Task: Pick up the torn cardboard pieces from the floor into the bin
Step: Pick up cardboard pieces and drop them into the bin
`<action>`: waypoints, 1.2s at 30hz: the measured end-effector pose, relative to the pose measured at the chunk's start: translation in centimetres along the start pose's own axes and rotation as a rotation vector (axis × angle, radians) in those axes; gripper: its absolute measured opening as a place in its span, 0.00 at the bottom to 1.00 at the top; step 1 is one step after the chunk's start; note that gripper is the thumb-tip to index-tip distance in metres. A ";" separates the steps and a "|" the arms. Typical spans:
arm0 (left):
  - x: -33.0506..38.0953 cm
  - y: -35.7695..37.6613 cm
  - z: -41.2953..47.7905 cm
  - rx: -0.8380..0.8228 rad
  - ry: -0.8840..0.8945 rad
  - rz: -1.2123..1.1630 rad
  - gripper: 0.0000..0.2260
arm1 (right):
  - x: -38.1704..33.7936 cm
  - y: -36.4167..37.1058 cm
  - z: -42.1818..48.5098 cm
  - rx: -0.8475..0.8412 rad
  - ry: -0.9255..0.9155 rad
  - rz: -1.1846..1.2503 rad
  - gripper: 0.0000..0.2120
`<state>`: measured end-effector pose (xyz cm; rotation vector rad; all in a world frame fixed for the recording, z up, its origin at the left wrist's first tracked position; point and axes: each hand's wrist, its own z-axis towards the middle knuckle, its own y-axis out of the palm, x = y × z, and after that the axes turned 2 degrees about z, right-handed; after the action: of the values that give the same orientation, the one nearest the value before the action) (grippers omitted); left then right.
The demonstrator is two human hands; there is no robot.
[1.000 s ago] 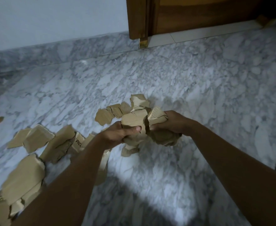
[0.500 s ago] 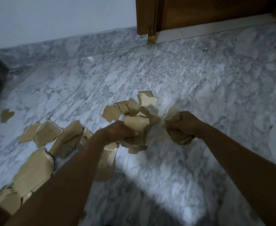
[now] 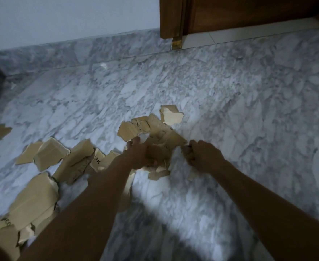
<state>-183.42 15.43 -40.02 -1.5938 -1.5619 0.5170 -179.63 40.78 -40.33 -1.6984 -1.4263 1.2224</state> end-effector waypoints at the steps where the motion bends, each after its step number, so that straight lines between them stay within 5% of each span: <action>1: 0.1 0.6 0.3 0.021 -0.011 -0.011 0.39 | 0.2 1.0 -0.3 -0.027 0.016 0.033 0.24; 4: 0.2 1.0 0.6 0.091 0.027 0.039 0.38 | 0.8 0.8 0.0 -0.100 0.090 0.138 0.26; 10: 0.0 1.8 0.6 0.184 0.001 -0.050 0.32 | -2.5 -6.8 4.0 -0.035 -0.074 0.161 0.18; 15: -0.2 2.0 0.8 0.263 -0.016 -0.188 0.42 | -4.5 -4.0 7.3 -0.199 -0.246 -0.085 0.32; 19: 0.0 1.2 0.6 0.242 -0.061 -0.013 0.30 | -3.1 -0.9 5.7 0.055 -0.295 -0.249 0.30; 26: 1.3 -0.6 -0.4 0.230 0.023 -0.235 0.14 | 0.1 -2.9 2.8 0.056 -0.253 0.223 0.27; 30: 0.2 -2.7 -1.1 0.307 0.057 -0.339 0.19 | 1.8 -5.3 1.8 0.135 -0.082 0.465 0.20; 33: -1.1 -4.3 -1.2 0.233 0.043 -0.502 0.26 | 2.4 -5.5 1.2 0.157 -0.014 0.430 0.20; 36: -0.3 -5.3 -1.6 -0.007 0.078 -0.310 0.23 | 1.9 -4.4 1.1 0.098 -0.043 0.176 0.23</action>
<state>-185.52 14.09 -35.11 -1.3260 -1.7114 0.2766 -182.48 43.55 -37.40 -1.7689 -1.2407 1.4072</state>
